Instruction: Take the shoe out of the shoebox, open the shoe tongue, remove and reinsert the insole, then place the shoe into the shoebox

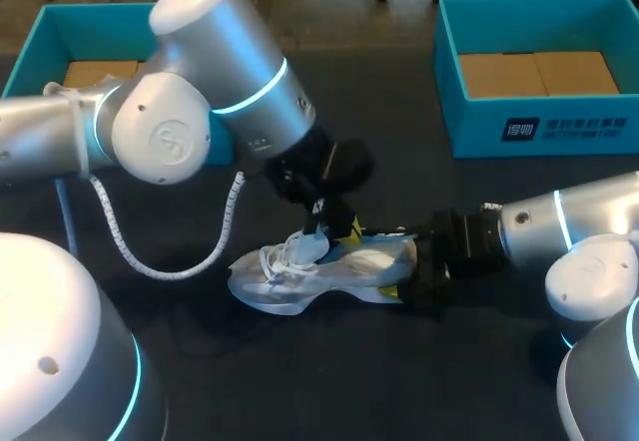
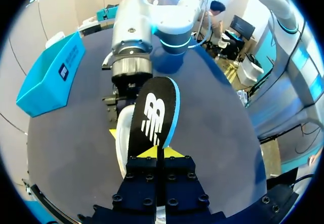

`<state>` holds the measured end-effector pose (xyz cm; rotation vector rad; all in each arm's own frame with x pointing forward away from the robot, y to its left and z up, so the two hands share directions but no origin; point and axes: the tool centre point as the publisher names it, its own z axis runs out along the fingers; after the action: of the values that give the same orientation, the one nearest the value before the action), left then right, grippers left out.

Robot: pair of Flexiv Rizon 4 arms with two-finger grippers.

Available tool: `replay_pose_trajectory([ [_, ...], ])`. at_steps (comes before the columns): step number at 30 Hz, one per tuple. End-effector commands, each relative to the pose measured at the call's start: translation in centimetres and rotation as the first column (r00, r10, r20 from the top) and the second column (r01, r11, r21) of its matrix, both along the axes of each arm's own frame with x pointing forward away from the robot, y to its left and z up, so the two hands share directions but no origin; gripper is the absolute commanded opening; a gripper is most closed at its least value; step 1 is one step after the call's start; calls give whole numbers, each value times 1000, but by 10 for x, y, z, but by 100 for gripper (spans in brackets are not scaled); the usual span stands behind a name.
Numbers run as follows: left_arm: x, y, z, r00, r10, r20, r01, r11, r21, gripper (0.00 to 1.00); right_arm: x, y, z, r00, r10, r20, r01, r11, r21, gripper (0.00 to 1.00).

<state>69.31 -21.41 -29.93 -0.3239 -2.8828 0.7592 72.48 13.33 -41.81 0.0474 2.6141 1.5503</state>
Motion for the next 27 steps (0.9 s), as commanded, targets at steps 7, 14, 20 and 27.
replay_pose_trajectory([
  [7,4,-24,-6,1000,14,6,-14,1000,-20,0,0,1,1,1000,-2,0,2,1000,-5,0],
  [14,3,-19,-8,998,34,44,-34,999,-6,31,0,1,1,1000,-2,0,2,1000,-5,0],
  [20,0,-16,-9,998,10,69,-11,1000,11,56,0,1,1,1000,-2,0,2,1000,-5,0],
  [27,-2,-20,-13,986,23,164,-21,1000,-18,65,0,1,1,1000,-2,0,2,1000,-5,0],
])
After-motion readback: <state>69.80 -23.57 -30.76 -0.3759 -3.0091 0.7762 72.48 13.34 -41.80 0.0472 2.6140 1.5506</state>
